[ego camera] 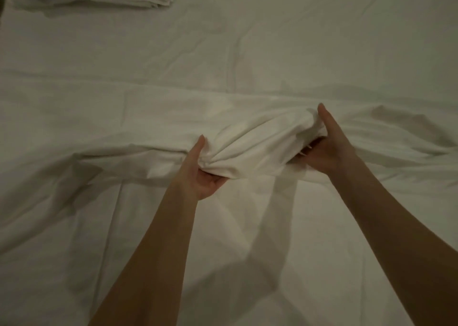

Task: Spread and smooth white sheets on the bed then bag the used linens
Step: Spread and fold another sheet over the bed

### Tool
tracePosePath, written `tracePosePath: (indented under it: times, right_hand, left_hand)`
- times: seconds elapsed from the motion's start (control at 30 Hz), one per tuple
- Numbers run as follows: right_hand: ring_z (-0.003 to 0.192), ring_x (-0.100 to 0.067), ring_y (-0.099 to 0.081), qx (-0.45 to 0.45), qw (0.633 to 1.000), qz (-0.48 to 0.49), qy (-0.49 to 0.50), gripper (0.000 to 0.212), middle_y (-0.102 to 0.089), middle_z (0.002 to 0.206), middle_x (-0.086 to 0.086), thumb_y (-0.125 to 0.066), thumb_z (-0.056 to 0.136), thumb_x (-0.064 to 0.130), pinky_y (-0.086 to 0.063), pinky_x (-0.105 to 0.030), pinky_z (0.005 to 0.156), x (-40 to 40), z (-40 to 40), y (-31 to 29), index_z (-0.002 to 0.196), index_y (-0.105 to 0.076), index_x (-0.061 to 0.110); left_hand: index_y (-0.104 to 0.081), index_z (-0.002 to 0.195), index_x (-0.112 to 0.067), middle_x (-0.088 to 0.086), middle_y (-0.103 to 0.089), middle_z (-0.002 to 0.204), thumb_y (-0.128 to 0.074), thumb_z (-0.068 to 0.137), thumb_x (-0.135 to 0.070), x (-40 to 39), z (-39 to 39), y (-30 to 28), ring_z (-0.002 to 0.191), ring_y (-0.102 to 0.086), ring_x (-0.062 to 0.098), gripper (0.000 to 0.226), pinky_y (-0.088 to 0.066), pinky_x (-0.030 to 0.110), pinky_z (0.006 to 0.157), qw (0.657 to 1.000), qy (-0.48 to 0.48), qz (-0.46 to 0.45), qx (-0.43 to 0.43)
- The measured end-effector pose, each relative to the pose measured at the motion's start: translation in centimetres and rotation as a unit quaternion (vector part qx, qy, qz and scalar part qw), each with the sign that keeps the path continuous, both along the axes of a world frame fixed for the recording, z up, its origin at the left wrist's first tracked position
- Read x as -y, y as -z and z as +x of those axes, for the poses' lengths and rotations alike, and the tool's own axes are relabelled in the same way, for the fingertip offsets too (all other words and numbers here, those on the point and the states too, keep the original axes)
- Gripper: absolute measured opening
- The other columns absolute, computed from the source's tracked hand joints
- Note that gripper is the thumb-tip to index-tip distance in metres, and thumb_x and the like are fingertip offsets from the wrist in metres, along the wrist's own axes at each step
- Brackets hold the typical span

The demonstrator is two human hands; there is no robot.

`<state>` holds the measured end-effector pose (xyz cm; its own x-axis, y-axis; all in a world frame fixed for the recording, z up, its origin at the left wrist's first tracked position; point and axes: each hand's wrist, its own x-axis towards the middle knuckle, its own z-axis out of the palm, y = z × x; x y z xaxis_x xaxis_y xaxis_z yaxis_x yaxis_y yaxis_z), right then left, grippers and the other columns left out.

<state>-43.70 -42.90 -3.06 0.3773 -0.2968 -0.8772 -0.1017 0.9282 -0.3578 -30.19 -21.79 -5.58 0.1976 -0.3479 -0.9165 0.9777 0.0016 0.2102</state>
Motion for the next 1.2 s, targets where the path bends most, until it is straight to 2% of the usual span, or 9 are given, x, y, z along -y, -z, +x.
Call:
tracePosePath:
  times: [0.13, 0.27, 0.33, 0.43, 0.53, 0.63, 0.77, 0.93, 1.2]
  right_hand:
    - [0.113, -0.027, -0.063, 0.038, 0.997, -0.069, 0.004, 0.099, -0.063, 0.127, -0.009, -0.093, 0.042, 0.042, -0.056, -0.046, 0.085, 2.3, 2.5, -1.8, 0.130, -0.059, 0.012]
    - [0.111, -0.023, -0.065, 0.059, 0.988, -0.141, -0.032, 0.050, -0.066, 0.122, -0.005, -0.073, 0.077, 0.046, -0.055, -0.042, 0.090, 4.4, 4.0, -3.5, 0.114, -0.064, 0.014]
    - [0.107, -0.020, -0.066, 0.051, 0.983, -0.148, -0.093, 0.039, -0.068, 0.109, -0.001, -0.065, 0.083, 0.049, -0.054, -0.038, 0.090, 4.1, 3.9, -3.4, 0.108, -0.064, 0.019]
    - [0.099, -0.021, -0.068, -0.008, 0.967, -0.097, -0.236, 0.053, -0.070, 0.102, -0.002, -0.058, 0.077, 0.059, -0.051, -0.035, 0.086, 1.5, 1.5, -1.6, 0.106, -0.063, 0.015]
    - [0.100, -0.023, -0.068, -0.068, 0.938, -0.001, -0.339, 0.077, -0.072, 0.108, -0.011, -0.057, 0.063, 0.066, -0.050, -0.038, 0.089, -3.1, -2.3, 0.6, 0.110, -0.064, 0.005]
    - [0.107, -0.026, -0.066, -0.086, 0.970, 0.057, -0.221, 0.082, -0.070, 0.113, -0.015, -0.064, 0.064, 0.060, -0.046, -0.039, 0.100, -5.6, -4.4, 1.9, 0.119, -0.057, -0.001]
    - [0.116, -0.022, -0.061, -0.031, 0.999, 0.027, -0.025, 0.073, -0.063, 0.127, -0.010, -0.065, 0.070, 0.049, -0.043, -0.038, 0.103, -6.2, -4.4, 1.7, 0.129, -0.053, 0.007]
    - [0.119, -0.020, -0.058, 0.008, 1.000, 0.001, 0.028, 0.068, -0.063, 0.126, -0.002, -0.062, 0.072, 0.052, -0.048, -0.034, 0.090, -6.3, -4.0, 1.7, 0.130, -0.055, 0.016]
    - [0.094, -0.028, -0.071, 0.032, 0.992, -0.034, 0.121, 0.050, -0.062, 0.108, -0.008, -0.058, 0.085, 0.056, -0.050, -0.046, 0.096, -1.9, -1.3, 1.3, 0.102, -0.059, 0.009]
  left_hand:
    - [-0.066, 0.100, -0.017, 0.005, -0.072, 0.094, -0.057, 0.088, -0.053, 1.6, 1.8, -0.9, 0.082, -0.068, 0.021, 0.039, -0.056, 0.032, 0.072, 0.999, 0.007, -0.019, 0.046]
    - [-0.057, 0.128, -0.008, 0.018, -0.061, 0.129, -0.052, 0.093, -0.047, 3.9, 4.8, -1.8, 0.118, -0.057, 0.037, 0.053, -0.046, 0.062, 0.094, 0.992, -0.023, -0.088, 0.089]
    - [-0.050, 0.137, -0.007, 0.020, -0.057, 0.134, -0.046, 0.096, -0.047, 4.8, 5.7, -1.9, 0.124, -0.053, 0.038, 0.058, -0.038, 0.060, 0.103, 0.990, -0.031, -0.106, 0.092]
    - [-0.052, 0.138, -0.008, 0.018, -0.058, 0.133, -0.043, 0.099, -0.044, 5.4, 6.0, -2.0, 0.124, -0.054, 0.035, 0.053, -0.040, 0.053, 0.105, 0.988, -0.051, -0.116, 0.086]
    - [-0.059, 0.124, -0.005, 0.019, -0.067, 0.115, -0.045, 0.099, -0.042, 4.9, 4.8, -1.8, 0.108, -0.062, 0.034, 0.046, -0.052, 0.053, 0.085, 0.991, -0.044, -0.097, 0.077]
    - [-0.063, 0.116, -0.009, 0.015, -0.070, 0.112, -0.051, 0.095, -0.046, 3.7, 3.4, -1.5, 0.105, -0.065, 0.030, 0.045, -0.052, 0.048, 0.088, 0.993, -0.036, -0.075, 0.079]
    - [-0.058, 0.124, -0.010, 0.010, -0.064, 0.124, -0.057, 0.079, -0.063, 0.8, -0.1, -0.6, 0.115, -0.061, 0.024, 0.070, -0.047, 0.044, 0.096, 0.997, 0.027, -0.002, 0.066]
    - [-0.045, 0.136, -0.007, 0.010, -0.058, 0.133, -0.058, 0.063, -0.064, -0.2, -3.8, -0.3, 0.124, -0.054, 0.022, 0.094, -0.039, 0.044, 0.107, 0.999, -0.013, -0.032, 0.027]
    - [-0.049, 0.135, -0.011, 0.008, -0.057, 0.132, -0.060, 0.072, -0.063, 4.2, -1.6, -0.9, 0.121, -0.056, 0.020, 0.082, -0.038, 0.047, 0.108, 0.991, -0.074, -0.064, 0.094]
